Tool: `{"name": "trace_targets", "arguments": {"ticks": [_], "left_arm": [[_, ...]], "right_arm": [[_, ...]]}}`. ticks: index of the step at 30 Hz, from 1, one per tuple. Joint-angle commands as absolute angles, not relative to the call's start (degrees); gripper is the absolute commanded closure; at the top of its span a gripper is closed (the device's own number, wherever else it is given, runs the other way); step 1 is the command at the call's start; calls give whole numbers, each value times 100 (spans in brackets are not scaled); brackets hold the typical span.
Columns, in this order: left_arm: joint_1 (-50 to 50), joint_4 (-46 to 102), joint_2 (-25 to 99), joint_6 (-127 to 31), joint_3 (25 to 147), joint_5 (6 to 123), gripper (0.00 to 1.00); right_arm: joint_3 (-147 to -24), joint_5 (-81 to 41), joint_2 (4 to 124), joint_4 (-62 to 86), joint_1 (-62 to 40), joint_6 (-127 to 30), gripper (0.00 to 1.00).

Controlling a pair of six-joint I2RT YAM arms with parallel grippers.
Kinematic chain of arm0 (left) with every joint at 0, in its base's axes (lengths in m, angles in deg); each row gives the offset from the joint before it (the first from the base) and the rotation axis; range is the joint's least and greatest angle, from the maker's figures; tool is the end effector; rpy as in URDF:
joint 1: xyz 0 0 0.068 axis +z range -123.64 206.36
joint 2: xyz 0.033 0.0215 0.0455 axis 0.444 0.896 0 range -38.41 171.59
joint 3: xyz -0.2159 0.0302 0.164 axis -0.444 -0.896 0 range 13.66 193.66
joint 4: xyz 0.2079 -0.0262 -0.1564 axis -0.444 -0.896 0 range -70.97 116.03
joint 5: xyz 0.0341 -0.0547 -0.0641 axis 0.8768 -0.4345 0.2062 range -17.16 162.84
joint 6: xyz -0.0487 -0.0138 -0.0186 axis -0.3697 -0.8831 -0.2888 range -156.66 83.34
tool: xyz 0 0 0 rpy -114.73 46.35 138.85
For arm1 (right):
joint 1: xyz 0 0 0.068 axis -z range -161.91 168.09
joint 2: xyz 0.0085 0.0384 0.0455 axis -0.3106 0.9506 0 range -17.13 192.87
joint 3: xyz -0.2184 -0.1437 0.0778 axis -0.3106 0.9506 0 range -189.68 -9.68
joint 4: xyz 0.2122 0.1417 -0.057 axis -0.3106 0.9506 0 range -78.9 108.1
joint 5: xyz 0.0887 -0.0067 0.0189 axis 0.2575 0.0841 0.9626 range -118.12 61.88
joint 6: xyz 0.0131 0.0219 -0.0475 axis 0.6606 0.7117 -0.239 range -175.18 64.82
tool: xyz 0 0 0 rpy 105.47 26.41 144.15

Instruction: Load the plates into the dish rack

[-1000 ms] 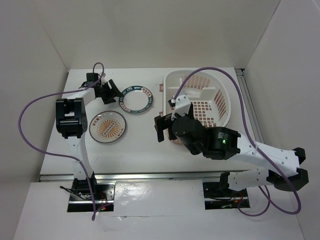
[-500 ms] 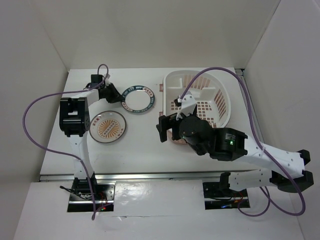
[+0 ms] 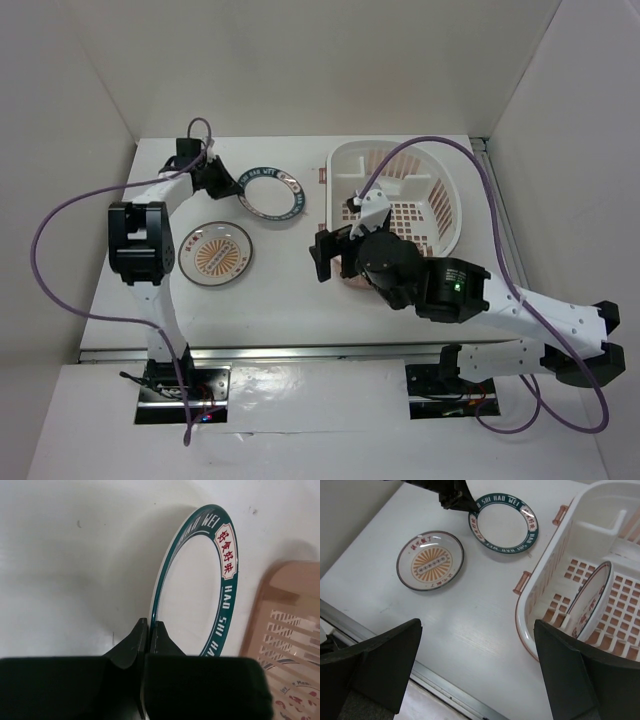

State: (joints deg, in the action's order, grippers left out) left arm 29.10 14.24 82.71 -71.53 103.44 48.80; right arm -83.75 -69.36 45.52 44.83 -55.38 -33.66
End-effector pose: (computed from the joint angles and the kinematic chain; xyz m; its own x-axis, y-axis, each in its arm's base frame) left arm 0.4747 0.0083 0.1904 -0.7050 -0.5565 -0.4395 -0.1827 0.7414 -0.6457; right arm 0.0852 0.2045 0.4169 -0.3014 -0.0457 -0.9524 -0.4697 0.8764 0.1065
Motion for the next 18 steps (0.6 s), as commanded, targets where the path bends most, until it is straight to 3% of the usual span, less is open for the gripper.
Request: {"name": "trace_targets", "arguments": {"ticks": [1, 4, 10, 18], "left_arm": [[2935, 1206, 6869, -6865, 10366, 5297, 100], [2935, 916, 6154, -6707, 10393, 5297, 100], [3251, 916, 4203, -6936, 9480, 4120, 100], [3366, 1311, 2690, -7225, 8740, 3004, 100]], "right_arm": [[-8334, -6724, 4377, 3519, -5302, -3725, 0], [-8447, -6443, 4307, 3219, -4880, -3917, 0], [-9272, -5197, 4746, 3131, -3501, -4488, 0], [-9960, -2299, 5729, 2921, -2112, -4815, 0]]}}
